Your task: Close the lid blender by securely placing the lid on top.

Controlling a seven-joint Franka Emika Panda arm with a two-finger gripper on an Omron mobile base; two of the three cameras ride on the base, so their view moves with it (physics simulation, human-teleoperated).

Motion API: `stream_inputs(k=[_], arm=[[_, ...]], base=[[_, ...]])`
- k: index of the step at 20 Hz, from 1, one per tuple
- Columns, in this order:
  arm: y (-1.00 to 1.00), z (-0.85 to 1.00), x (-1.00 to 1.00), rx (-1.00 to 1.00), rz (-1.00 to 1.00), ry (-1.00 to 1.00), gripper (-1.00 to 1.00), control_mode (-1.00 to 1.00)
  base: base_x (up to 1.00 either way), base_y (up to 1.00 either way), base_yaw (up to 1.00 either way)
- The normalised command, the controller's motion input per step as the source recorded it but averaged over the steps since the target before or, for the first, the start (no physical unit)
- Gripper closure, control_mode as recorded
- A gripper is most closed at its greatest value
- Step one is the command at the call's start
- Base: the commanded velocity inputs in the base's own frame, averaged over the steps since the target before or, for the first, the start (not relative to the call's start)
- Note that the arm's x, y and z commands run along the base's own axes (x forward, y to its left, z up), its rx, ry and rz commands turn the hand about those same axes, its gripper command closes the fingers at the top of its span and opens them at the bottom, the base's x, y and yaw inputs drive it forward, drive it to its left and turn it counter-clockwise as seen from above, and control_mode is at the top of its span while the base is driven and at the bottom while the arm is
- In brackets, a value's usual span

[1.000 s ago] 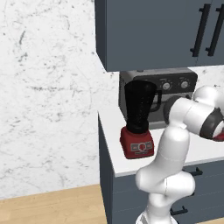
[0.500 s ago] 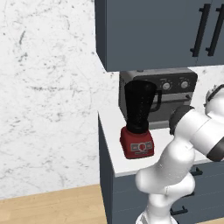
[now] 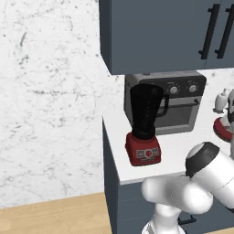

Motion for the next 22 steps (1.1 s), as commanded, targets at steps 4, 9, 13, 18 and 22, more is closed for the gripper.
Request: stream_inputs(k=[4,9,13,18,22], arm=[[0.65,0.76,-0.11,-0.06,0.07,-0.12,1.00,-1.00],[0.65,0.77,-0.09,-0.07,0.07,-0.09,1.00,-1.00],[0.65,0.74,-0.05,-0.08,0.06,-0.07,1.00,-1.00],[0.65,0.70,-0.01,-0.08,0.06,-0.06,1.00,-1.00],[0.61,0.64,0.00,-0.07,0.06,-0.03,1.00,-1.00]], base=[[0.00,0.00,0.00],[0.00,0.00,0.00],[0.00,0.00,0.00],[0.00,0.00,0.00],[0.00,0.00,0.00]])
